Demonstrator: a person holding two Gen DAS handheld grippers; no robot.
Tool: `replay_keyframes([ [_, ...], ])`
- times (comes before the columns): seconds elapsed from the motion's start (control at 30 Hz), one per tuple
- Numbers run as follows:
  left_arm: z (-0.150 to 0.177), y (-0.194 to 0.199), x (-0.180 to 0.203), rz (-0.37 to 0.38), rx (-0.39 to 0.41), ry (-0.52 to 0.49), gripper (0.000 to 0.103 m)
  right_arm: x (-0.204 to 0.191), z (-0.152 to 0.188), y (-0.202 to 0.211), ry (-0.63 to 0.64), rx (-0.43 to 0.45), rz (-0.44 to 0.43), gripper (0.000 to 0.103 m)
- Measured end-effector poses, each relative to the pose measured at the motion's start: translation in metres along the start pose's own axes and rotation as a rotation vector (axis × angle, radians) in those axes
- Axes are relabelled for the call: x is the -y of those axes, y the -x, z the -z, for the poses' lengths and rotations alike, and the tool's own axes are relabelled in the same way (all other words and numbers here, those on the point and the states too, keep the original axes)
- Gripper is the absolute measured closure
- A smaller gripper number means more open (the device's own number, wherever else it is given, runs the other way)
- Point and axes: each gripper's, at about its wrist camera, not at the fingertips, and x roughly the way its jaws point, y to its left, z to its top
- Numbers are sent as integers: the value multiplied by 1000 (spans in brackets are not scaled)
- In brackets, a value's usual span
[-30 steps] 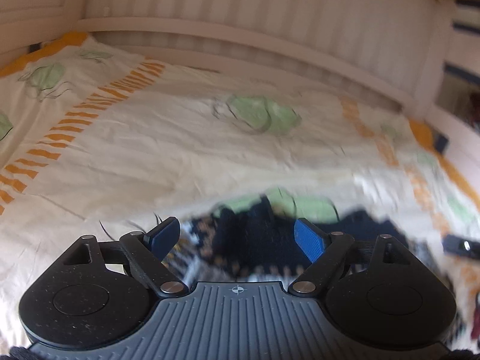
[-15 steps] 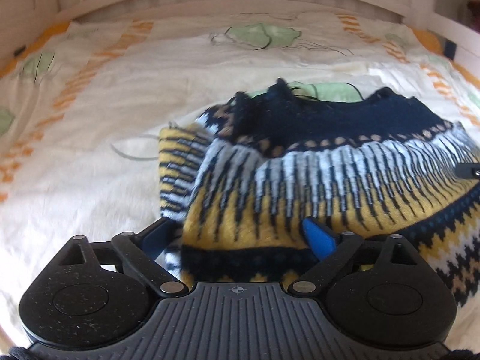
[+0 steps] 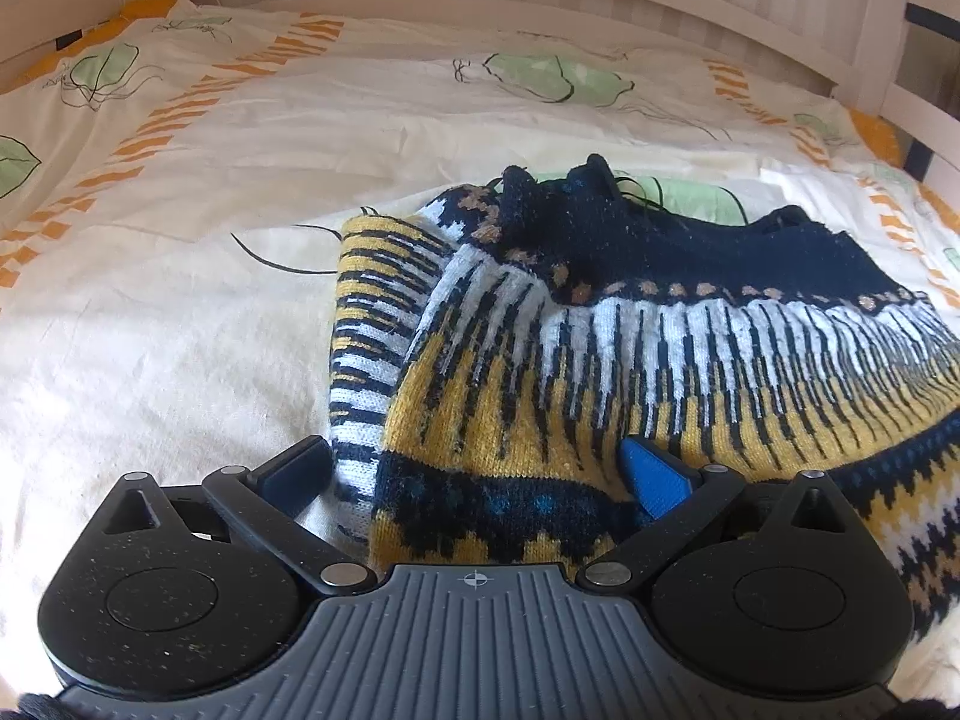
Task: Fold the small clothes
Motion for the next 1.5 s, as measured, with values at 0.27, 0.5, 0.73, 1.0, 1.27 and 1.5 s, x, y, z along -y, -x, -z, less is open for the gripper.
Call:
replay_keyframes([
  [0.27, 3, 1, 1, -1, 21, 3, 0, 46, 37, 25, -235, -28, -144, 0],
  [0.5, 1, 0, 1, -3, 4, 7, 0, 47, 34, 3, -291, -39, -330, 0],
  [0.73, -24, 9, -7, 37, -108, 73, 2, 43, 27, -30, -252, 1, -345, 0],
  [1.0, -62, 40, 50, 9, -39, -53, 2, 44, 36, -24, -213, 58, -358, 0],
  [1.27, -74, -13, 116, -16, -67, -80, 2, 46, 39, -22, -209, 78, -365, 0],
  [1.5, -60, -56, 130, -93, -124, -90, 0, 49, 41, -23, -223, 94, -386, 0],
])
